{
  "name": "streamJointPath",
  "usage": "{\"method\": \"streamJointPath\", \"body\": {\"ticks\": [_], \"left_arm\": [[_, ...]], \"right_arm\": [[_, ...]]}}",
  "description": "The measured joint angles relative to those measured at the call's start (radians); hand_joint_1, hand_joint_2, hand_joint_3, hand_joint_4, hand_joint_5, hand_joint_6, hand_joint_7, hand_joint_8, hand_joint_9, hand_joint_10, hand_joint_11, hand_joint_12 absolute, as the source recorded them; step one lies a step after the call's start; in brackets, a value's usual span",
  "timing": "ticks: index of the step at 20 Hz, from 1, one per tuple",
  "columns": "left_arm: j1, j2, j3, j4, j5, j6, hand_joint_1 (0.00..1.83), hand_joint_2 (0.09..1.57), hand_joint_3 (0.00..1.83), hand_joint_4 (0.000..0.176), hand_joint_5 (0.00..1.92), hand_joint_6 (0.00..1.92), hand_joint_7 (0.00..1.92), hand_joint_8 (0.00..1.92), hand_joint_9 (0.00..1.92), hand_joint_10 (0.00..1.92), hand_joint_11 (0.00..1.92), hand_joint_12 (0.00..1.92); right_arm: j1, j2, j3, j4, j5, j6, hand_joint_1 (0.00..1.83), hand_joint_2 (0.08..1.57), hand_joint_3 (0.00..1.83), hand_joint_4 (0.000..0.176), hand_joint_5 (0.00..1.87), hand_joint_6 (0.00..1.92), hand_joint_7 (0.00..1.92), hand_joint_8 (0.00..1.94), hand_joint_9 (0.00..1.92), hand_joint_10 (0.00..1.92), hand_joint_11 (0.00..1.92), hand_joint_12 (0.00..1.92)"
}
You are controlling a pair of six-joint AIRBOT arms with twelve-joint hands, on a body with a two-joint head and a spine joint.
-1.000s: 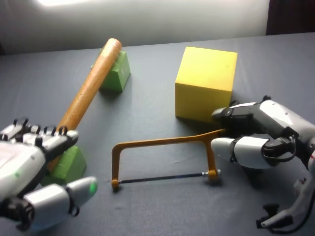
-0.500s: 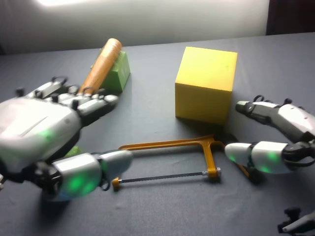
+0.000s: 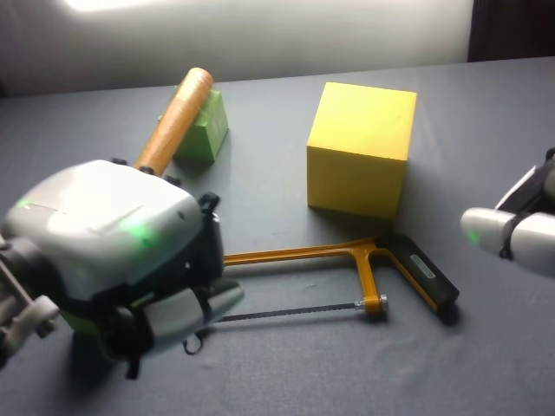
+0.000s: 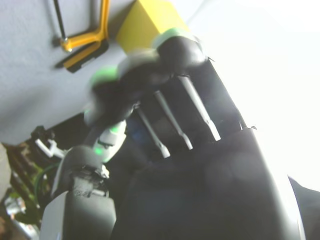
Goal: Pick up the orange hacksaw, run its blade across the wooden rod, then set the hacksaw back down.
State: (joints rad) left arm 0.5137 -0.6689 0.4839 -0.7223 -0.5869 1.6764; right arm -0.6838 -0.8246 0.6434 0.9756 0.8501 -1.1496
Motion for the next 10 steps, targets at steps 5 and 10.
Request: {"method": "streamJointPath", "body": {"ticks": [5,10], "left_arm": [[-0.018,-0.023,0.000,0.000,-0.005,0.026,0.70,1.50,0.01,0.176,1.41,1.92,1.47,1.92,1.50,1.92,1.49,1.92],[-0.017,-0.026,-0.001,-0.002,-0.004,0.025,0.71,1.49,0.00,0.176,1.32,1.92,1.40,1.89,1.40,1.92,1.38,1.92]], "right_arm": [[-0.075,0.032,0.000,-0.211,0.002,0.013,0.85,1.42,0.01,0.031,1.34,1.92,1.49,1.94,1.54,1.92,1.63,1.92],[-0.049,0.040,0.004,-0.157,0.008,0.081,0.81,1.42,0.00,0.039,1.32,1.92,1.46,1.94,1.51,1.92,1.62,1.92]]}}
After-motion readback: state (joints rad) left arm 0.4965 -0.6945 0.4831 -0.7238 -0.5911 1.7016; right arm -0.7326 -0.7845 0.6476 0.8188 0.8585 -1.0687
